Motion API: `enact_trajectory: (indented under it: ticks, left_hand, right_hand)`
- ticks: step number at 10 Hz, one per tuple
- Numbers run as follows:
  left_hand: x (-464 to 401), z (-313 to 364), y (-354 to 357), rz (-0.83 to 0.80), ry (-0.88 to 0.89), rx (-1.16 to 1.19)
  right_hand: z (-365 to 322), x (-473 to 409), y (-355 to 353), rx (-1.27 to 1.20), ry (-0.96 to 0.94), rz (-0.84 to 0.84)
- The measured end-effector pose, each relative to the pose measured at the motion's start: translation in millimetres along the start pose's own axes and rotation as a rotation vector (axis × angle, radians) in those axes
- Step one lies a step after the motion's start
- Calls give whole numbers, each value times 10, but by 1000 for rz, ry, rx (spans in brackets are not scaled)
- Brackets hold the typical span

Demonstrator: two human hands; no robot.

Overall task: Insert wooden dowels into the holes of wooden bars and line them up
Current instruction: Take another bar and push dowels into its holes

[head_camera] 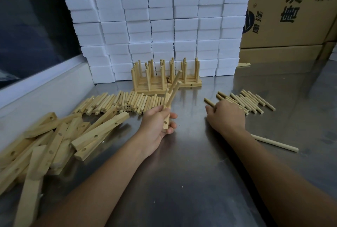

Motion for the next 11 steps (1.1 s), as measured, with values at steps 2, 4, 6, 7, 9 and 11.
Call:
enact_trajectory:
  ticks: [2,4,6,7,9,11]
  left_hand:
    - [2,9,2,6,1,4]
    - [6,18,4,3,8,6]
    - [13,17,4,-4,16,7]
    - [12,19,4,-4,15,5]
    - [3,17,1,4,7,7]
    - [11,19,-3,8,4,10]
  right_hand:
    - [22,-15,-63,-80,28,61]
    - [-30,-19,50,-80,-24,-15]
    - [-132,-33,129,-211,-113,-74]
    - [-163,-31,91,-320,-123,-38]
    - [-115,-7,3,-435,-134,76]
    - [-51,-22,-31,-420,-114,130]
Point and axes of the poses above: each hand's wrist, its own x-axis away from the middle knuckle, its own y-axis out of the palm, z = x × y, the point moved 9 cm from there along -x, towards the middle knuckle, and after that the axes turned 12 degrees about -x, right-handed, at the moved point
